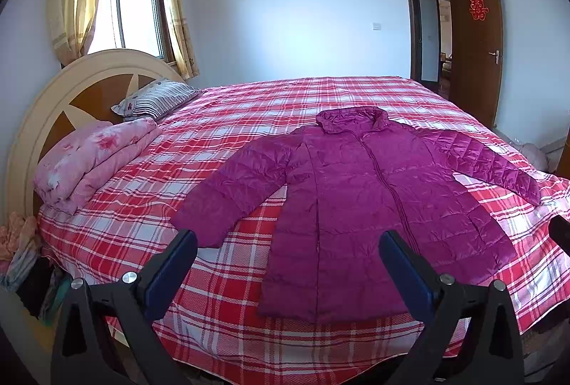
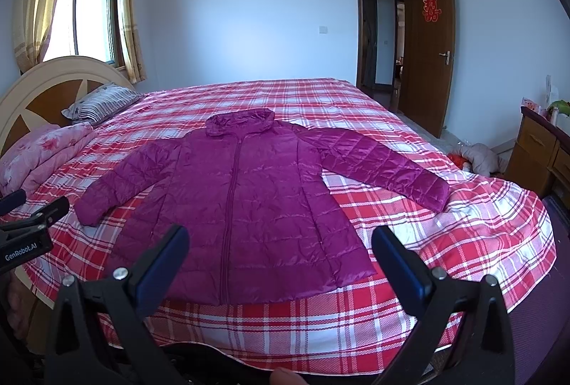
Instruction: Fold large clothes
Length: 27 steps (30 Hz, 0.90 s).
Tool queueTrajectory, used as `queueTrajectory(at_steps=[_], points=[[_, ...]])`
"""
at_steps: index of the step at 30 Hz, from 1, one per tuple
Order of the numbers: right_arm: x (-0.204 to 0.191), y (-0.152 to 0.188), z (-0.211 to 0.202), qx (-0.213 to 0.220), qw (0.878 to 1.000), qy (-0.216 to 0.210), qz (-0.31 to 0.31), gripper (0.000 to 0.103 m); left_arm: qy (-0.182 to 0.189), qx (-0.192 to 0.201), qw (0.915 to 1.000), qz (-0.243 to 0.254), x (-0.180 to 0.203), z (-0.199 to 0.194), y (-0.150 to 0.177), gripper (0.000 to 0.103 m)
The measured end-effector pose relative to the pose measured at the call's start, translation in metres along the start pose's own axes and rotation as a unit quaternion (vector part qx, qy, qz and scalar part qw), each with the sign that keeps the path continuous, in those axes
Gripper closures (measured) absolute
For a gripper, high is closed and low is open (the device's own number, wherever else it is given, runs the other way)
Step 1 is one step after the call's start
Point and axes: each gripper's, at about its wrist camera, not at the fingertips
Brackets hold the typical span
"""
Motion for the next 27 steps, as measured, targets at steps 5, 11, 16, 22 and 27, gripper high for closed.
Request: queueTrajectory(at_steps=[5,11,16,22,27], points=[[0.0001,-0.0006,0.0,0.0,1.0,0.0,0.0,0.0,0.0,0.0,1.0,-0.002,-0.0003,-0.0013,-0.002,0.001],[0.0001,-0.0001,0.0002,0.0,1.0,0.0,0.0,0.0,0.001,-0.001,1.0,-0.004,-0.0017,-0.0005,-0.0034,0.001],[0.0001,-0.0003,0.0004,-0.001,1.0,0.0,0.0,0.0,0.001,-0.001,1.0,-0.004,-0.0014,-0.0003,-0.0038,0.001],[-0.0006,0.0018,0.0019,-0.003,1.0,-0.001,0.001,0.0,0.001,-0.003,1.0,-0.005,-0.0024,0.0001,-0.0039,0.001],[-0.0012,0.0024,0.0025,-0.004,1.0,-0.001,0.001,0.0,0.0,-0.003,1.0,-0.005,-0.0021,0.0002,-0.0044,0.001]])
Point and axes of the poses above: each gripper's, at about its wrist camera, not at the fingertips, and z roughly the way its jaws point, x to its right, y to its underside, and after that the axes turned 10 degrees about -x, right-handed
